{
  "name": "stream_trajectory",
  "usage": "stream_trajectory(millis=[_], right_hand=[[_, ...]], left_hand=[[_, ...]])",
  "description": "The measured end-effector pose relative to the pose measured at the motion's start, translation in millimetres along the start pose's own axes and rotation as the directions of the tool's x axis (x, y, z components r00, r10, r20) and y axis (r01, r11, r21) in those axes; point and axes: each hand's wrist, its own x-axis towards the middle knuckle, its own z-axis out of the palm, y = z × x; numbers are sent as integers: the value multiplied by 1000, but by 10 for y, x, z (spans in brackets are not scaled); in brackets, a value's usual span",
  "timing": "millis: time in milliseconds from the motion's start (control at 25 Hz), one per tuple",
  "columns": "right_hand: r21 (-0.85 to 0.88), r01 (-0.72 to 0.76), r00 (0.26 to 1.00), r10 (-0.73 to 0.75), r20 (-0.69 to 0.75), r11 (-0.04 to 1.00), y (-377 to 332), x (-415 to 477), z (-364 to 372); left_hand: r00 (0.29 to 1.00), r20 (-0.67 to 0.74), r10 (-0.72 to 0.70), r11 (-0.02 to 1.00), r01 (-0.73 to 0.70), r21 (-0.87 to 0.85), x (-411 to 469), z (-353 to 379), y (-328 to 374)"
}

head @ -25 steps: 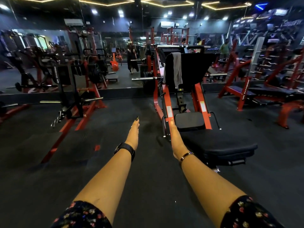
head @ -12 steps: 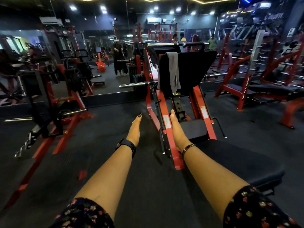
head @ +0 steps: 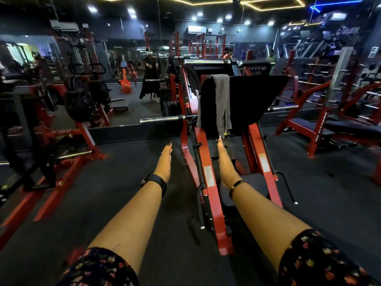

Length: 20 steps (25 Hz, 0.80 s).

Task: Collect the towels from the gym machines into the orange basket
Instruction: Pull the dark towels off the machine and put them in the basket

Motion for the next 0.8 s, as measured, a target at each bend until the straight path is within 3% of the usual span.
stream_trajectory(millis=[120,360,800], right_hand=[[-97,-5,999,0,-46,995,35,573,-26],[-33,-45,998,46,36,998,344,1682,231],[11,16,987,-14,-158,1000,564,3891,755]], left_hand=[[1000,6,-11,1000,11,-10,564,86,-2],[1000,3,-30,1000,30,-9,1674,-13,-15],[985,171,13,1000,-12,-8,4309,-137,241]])
